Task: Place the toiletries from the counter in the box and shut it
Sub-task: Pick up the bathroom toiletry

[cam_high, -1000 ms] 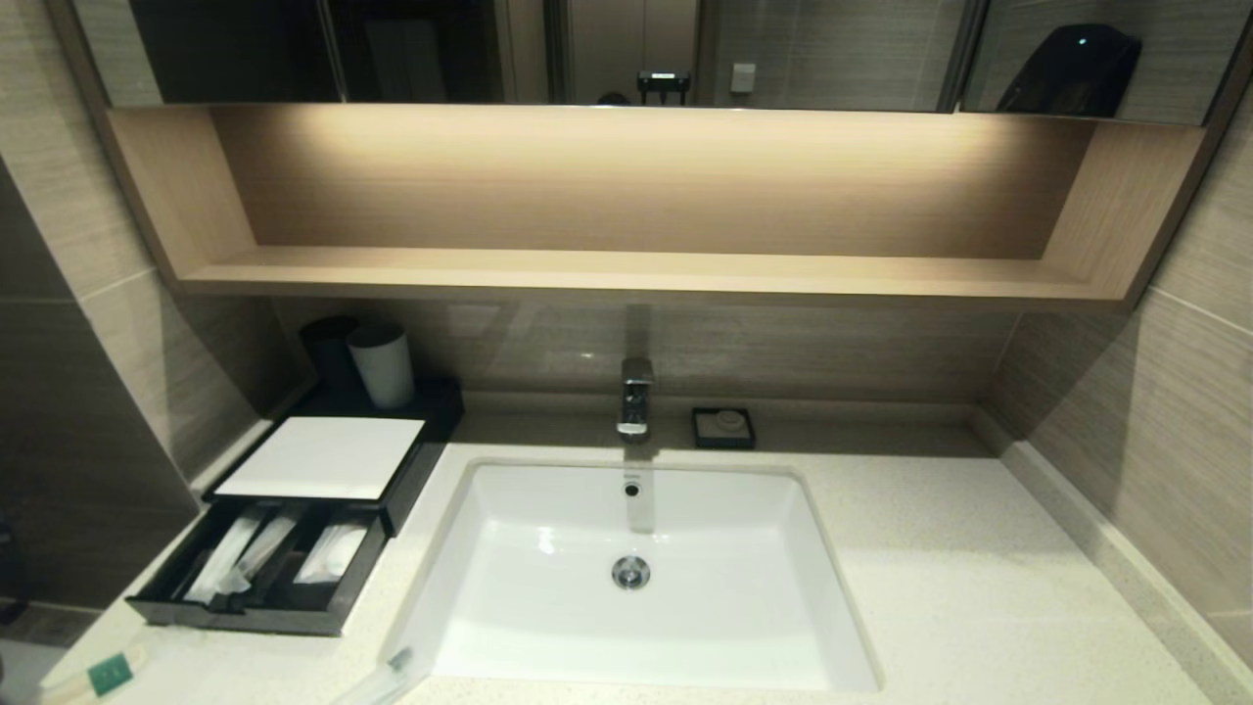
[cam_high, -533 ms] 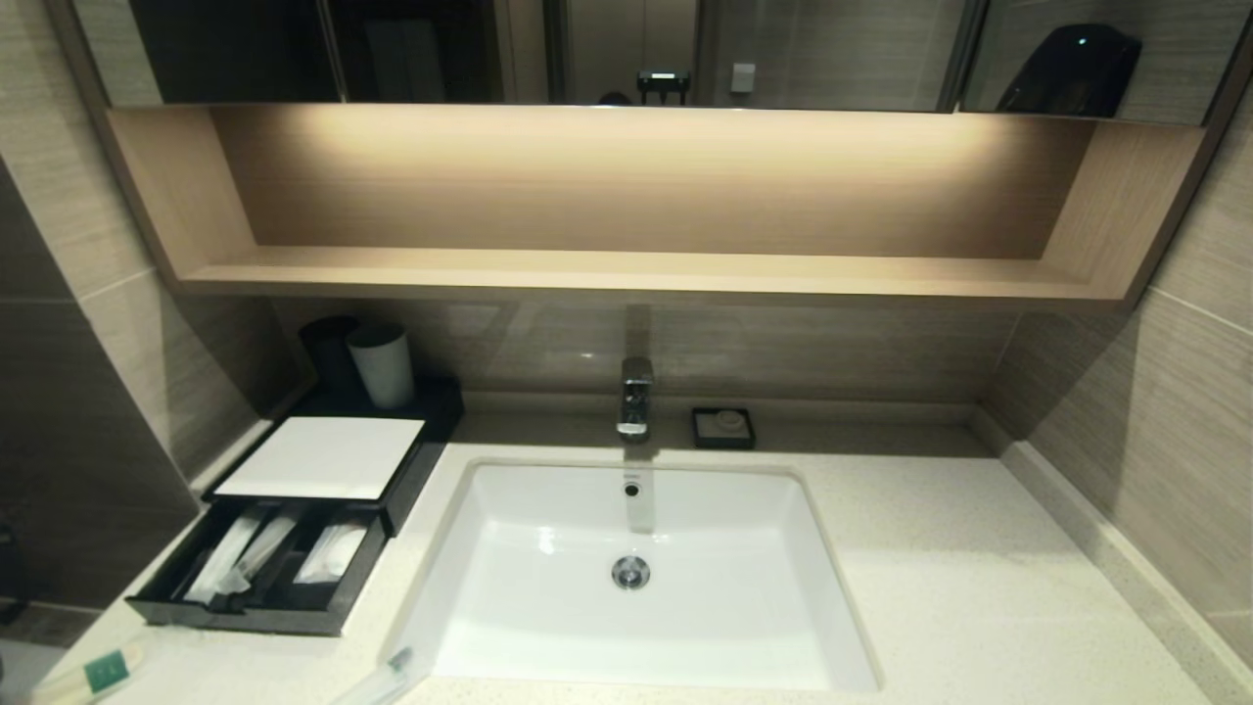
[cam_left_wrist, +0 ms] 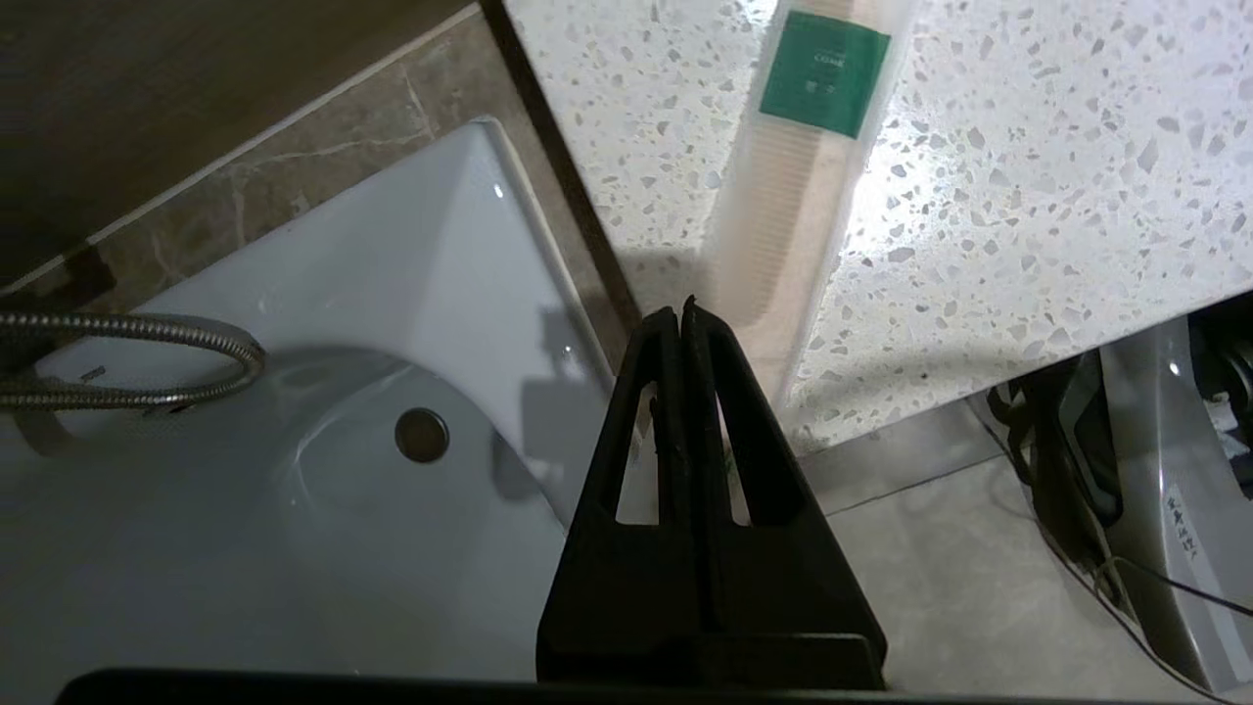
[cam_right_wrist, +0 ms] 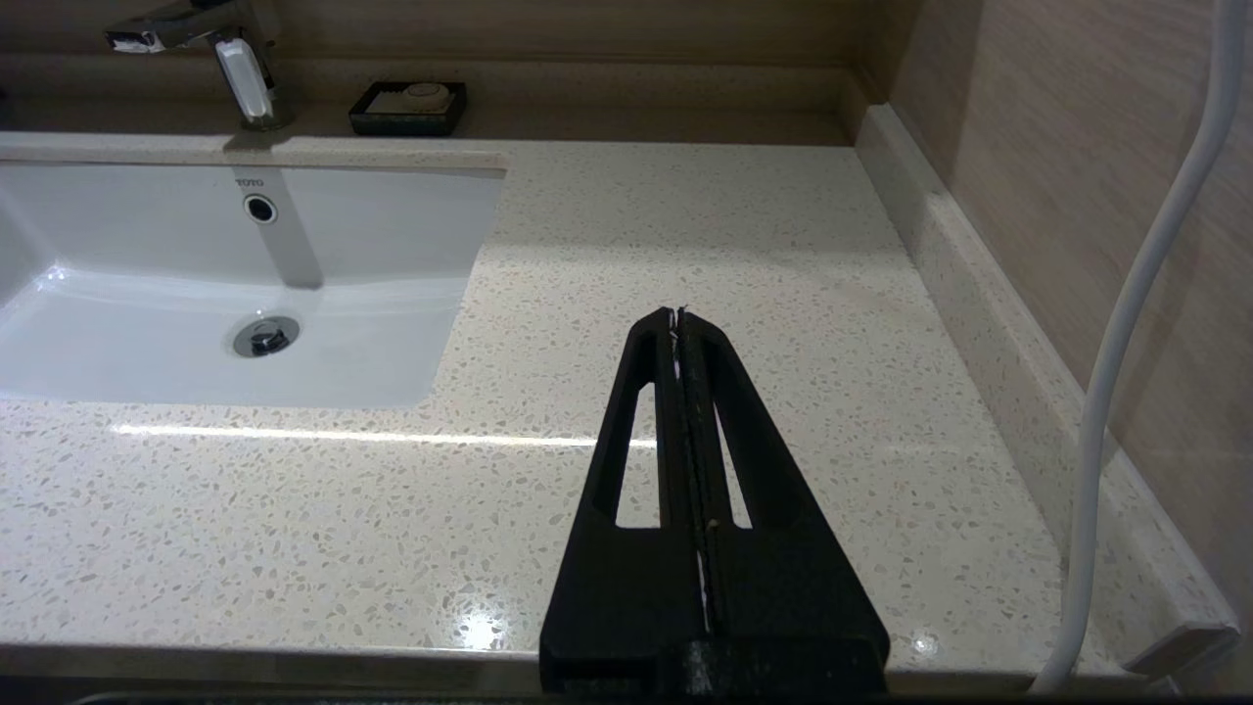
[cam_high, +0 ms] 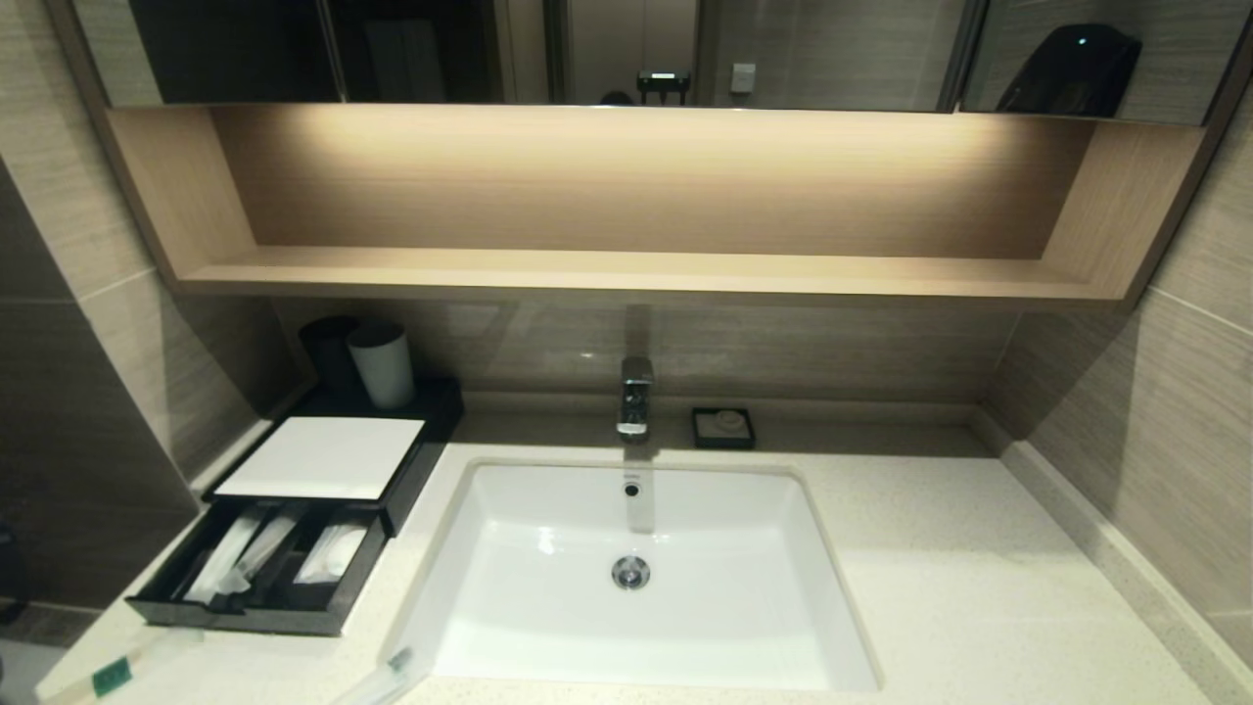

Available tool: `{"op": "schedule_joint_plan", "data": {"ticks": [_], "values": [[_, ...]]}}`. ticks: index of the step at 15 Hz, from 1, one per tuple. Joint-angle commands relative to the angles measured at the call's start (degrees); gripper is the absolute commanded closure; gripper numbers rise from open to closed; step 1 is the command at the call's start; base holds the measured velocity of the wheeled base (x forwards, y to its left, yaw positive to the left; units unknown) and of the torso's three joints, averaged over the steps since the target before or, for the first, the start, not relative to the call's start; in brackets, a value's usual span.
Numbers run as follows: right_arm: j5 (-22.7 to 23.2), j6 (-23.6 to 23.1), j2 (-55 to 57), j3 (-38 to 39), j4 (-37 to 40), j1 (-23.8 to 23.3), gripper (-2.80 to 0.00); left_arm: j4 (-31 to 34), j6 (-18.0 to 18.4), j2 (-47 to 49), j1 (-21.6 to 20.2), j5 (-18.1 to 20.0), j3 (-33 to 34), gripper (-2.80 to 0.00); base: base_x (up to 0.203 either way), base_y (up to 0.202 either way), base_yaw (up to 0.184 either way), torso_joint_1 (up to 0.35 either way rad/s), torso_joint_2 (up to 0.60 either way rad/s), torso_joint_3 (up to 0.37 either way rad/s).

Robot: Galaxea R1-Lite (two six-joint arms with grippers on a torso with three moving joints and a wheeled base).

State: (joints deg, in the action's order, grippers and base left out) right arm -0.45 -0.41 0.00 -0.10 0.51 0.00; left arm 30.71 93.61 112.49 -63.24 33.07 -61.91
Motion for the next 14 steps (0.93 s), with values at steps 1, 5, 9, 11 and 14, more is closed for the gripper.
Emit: {"op": "schedule_joint_plan", "data": {"ticks": [1,5,9,11,14], "values": [[0.0,0.0,0.0,0.0,0.0,0.0,0.0,0.1,-0.4,-1.7,-0.7,0.2,-1.0,0.0,0.0,0.0,0.0,0.0,0.0,0.0],[0.0,0.0,0.0,0.0,0.0,0.0,0.0,0.2,-0.4,-1.5,-1.0,0.4,-1.5,0.0,0.0,0.0,0.0,0.0,0.0,0.0],[0.0,0.0,0.0,0.0,0.0,0.0,0.0,0.9,2.0,-0.6,-1.9,-0.4,-0.7,0.0,0.0,0.0,0.0,0.0,0.0,0.0],[0.0,0.0,0.0,0.0,0.0,0.0,0.0,2.3,4.3,0.5,-2.0,-0.5,-0.8,0.0,0.0,0.0,0.0,0.0,0.0,0.0],[0.0,0.0,0.0,0.0,0.0,0.0,0.0,3.1,4.1,1.6,-2.6,-0.6,-0.8,0.0,0.0,0.0,0.0,0.0,0.0,0.0]]}}
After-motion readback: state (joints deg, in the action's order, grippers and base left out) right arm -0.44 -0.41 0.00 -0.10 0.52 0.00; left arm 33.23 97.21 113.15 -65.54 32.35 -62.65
